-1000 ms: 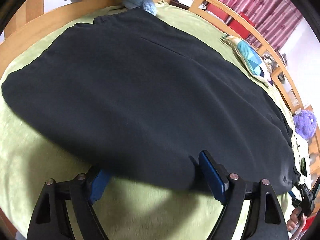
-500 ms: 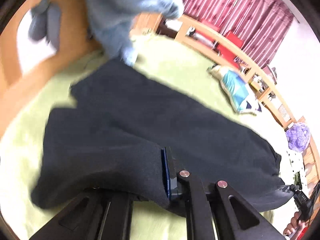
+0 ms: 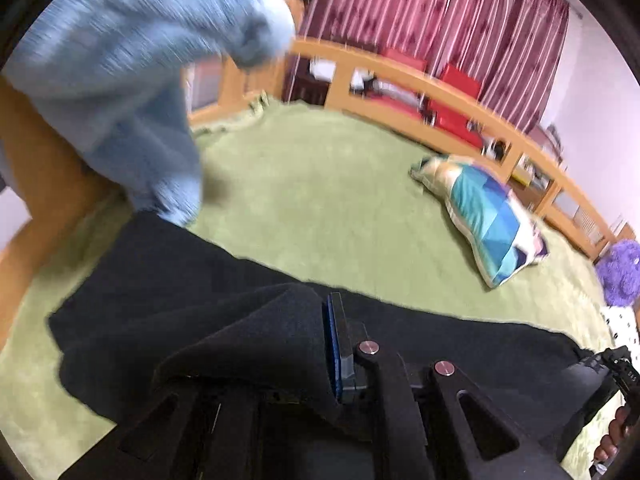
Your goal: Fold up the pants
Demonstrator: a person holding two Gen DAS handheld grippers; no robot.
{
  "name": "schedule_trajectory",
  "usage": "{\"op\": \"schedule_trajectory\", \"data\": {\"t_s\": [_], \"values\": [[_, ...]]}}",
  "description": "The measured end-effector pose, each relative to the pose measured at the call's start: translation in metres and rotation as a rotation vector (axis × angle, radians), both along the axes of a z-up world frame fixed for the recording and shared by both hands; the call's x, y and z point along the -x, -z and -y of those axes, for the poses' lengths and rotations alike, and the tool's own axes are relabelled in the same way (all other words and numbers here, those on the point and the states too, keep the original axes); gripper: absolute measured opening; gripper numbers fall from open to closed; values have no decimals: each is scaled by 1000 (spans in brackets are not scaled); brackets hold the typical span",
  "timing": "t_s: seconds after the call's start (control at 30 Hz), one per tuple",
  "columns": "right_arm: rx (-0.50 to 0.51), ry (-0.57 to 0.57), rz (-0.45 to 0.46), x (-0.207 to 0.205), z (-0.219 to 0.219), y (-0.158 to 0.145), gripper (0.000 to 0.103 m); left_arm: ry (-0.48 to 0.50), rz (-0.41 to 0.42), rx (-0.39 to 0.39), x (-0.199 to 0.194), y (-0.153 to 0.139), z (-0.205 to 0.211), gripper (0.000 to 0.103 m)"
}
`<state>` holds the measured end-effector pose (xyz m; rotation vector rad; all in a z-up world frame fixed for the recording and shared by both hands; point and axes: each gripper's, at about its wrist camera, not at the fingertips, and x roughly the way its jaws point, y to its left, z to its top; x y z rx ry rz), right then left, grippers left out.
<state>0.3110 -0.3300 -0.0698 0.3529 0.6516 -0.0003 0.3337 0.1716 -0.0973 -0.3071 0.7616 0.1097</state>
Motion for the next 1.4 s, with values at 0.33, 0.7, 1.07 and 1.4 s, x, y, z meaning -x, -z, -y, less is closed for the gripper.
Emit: {"op": "schedule_trajectory", "data": {"t_s": [0.33, 0.7, 1.07, 1.4], "values": [[79, -47, -141, 35, -11, 52, 64, 51, -94, -83, 41, 18, 34, 72], [-108, 78, -245, 122, 63, 103, 71, 82, -204, 26, 110, 78, 31, 73], [-278, 147, -201, 86, 78, 134, 79, 60, -189, 180, 136, 97, 31, 73], [-314, 187, -178, 53, 78, 136, 78, -77, -175, 258, 103, 115, 3, 73]]}}
